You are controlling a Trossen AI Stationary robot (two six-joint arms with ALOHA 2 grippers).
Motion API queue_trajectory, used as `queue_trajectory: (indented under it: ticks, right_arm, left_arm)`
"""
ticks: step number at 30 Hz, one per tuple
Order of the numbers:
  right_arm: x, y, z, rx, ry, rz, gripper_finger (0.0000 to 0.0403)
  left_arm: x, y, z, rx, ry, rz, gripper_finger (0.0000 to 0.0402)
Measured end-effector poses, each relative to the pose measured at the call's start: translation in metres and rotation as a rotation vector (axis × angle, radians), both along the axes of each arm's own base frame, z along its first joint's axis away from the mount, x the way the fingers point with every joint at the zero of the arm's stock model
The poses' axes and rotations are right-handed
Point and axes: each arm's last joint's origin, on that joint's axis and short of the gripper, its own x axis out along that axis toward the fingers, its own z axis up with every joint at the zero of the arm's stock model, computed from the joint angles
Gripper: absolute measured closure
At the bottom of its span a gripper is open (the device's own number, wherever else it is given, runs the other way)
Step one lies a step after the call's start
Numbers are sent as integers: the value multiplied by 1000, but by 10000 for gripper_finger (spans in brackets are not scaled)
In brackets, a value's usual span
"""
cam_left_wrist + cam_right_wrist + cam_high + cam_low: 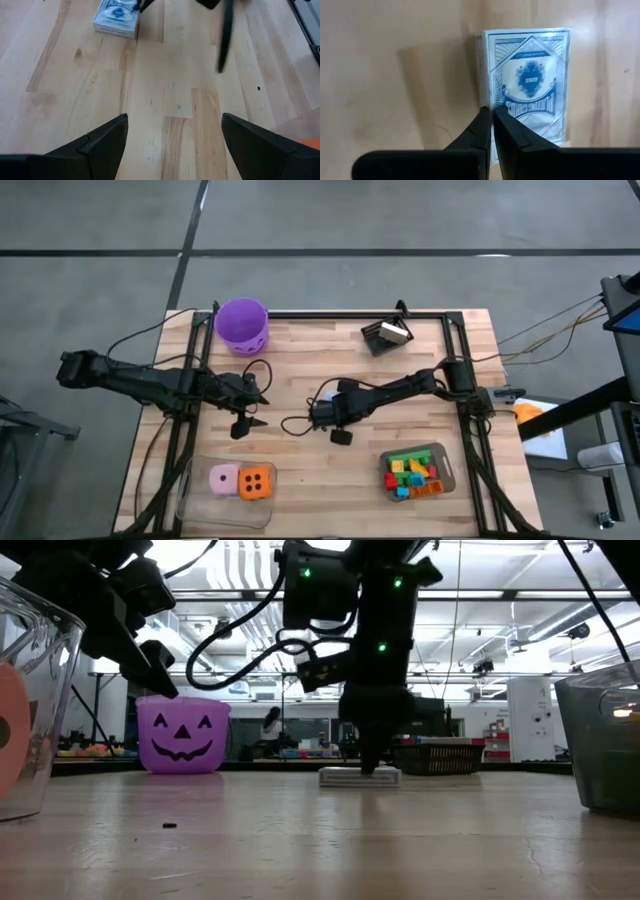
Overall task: Pick & Place Toys
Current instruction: Put the blue playing card into the basket bin
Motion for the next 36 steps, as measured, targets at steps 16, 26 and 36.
queue_trajectory:
  ticks: [16,26,36]
  right_arm:
    - [-6,8,28,-43,-30,55,385]
    - [-5,-19,39,24,-36,74,331]
    - [-2,-60,34,143,-22,64,73]
  left_arm:
    - [0,0,0,0,0,-1,78]
    - [0,0,0,0,1,0,78]
    - [0,0,0,0,0,0,78]
